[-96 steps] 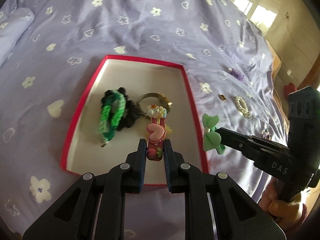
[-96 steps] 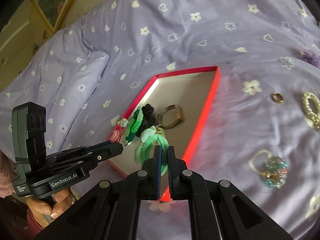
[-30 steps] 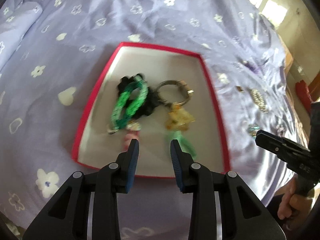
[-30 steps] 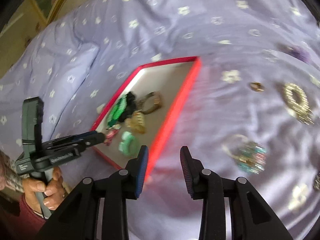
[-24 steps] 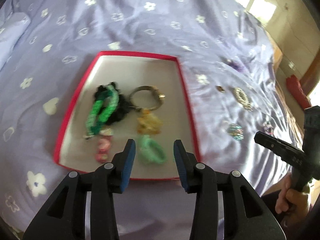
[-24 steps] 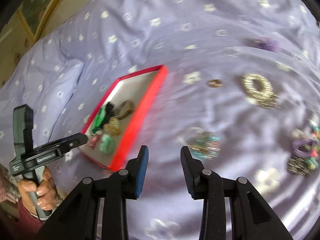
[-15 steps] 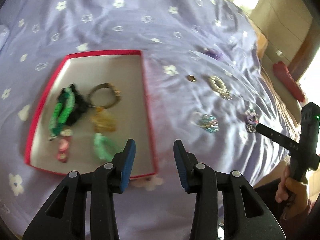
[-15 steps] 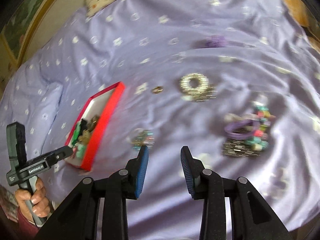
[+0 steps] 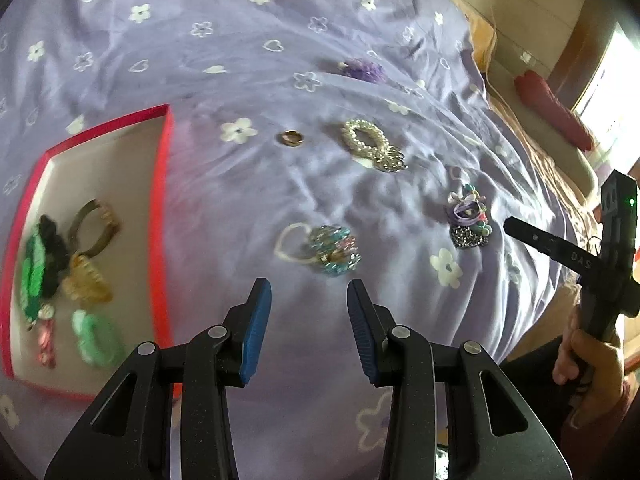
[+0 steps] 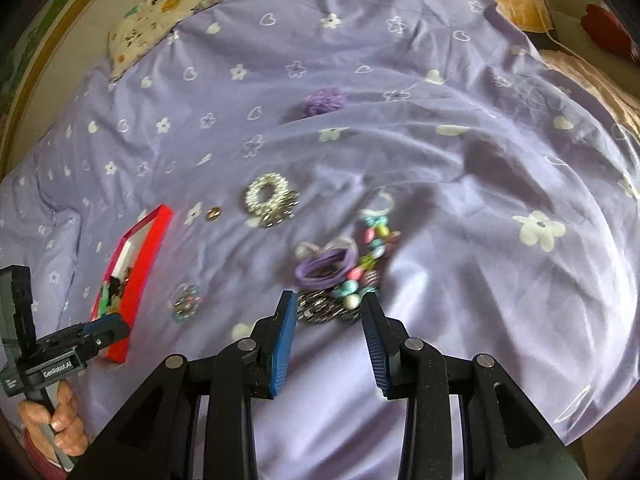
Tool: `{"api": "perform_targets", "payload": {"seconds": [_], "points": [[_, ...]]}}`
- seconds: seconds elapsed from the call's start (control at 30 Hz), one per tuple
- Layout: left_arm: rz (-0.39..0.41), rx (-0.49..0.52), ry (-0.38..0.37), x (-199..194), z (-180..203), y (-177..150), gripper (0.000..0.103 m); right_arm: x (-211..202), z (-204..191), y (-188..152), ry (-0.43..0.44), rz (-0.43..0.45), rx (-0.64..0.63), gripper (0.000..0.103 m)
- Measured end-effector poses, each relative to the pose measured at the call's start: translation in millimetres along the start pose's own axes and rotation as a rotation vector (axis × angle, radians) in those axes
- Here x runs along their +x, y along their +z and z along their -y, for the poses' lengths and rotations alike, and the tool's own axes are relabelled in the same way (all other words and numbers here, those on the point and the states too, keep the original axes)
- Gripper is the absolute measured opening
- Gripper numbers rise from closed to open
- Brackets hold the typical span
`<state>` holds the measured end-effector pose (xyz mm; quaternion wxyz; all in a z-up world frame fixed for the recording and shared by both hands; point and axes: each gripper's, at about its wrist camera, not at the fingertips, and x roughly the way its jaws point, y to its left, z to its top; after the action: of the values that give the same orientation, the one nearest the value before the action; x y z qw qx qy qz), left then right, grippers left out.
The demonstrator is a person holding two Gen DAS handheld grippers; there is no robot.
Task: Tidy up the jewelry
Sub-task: 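Grasp the crystal bead bracelet with the left tool while the right tool grasps the pastel bead bracelet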
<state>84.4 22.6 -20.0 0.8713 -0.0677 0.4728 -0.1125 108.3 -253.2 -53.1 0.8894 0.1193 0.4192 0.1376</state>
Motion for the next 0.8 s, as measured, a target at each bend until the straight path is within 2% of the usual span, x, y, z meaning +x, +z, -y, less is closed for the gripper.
{"api": "perform_targets", "payload": {"seconds": [0.23, 0.43, 0.47, 0.5, 0.6, 0.67, 0.7, 0.77, 0.8], "points": [[-0.027, 0.026, 0.01, 25.0, 13.0, 10.6, 0.038, 18.5, 16.0, 16.0, -0.03, -0.004, 0.026, 0.032], [-0.066, 0.026, 0.021, 48.8, 12.6, 13.1, 0.038, 52.5, 25.8, 20.9, -0.069, -0.062, 0.039, 0.03], [-0.073, 0.027, 0.02, 52.6, 11.9, 12.7, 0.038, 54.7, 27.6, 21.5, -0.063, -0.061, 0.05, 0.027], [-0.079, 0.027, 0.018, 56.2, 11.5, 12.4, 0.038, 55.3, 28.0, 21.9, -0.059, -0.054, 0.059, 0.016], [-0.076, 0.035, 0.016, 61.4, 11.5, 11.6, 0.038, 56.2, 18.4, 23.6, -0.022, -0.049, 0.042, 0.014], [-0.069, 0.046, 0.012, 62.3, 11.8, 11.9, 0.024, 56.4, 6.1, 23.4, -0.008, -0.048, 0.009, 0.004], [-0.071, 0.05, 0.006, 63.0, 11.5, 12.2, 0.014, 56.7, 1.3, 23.4, 0.006, -0.048, 0.003, 0.005], [-0.066, 0.051, -0.002, 62.6, 10.2, 13.0, 0.012, 57.5, -10.8, 23.7, 0.035, -0.047, -0.011, 0.005], [-0.06, 0.054, -0.002, 61.4, 9.3, 13.4, 0.006, 57.2, -17.2, 23.5, 0.045, -0.046, -0.02, 0.005]]}}
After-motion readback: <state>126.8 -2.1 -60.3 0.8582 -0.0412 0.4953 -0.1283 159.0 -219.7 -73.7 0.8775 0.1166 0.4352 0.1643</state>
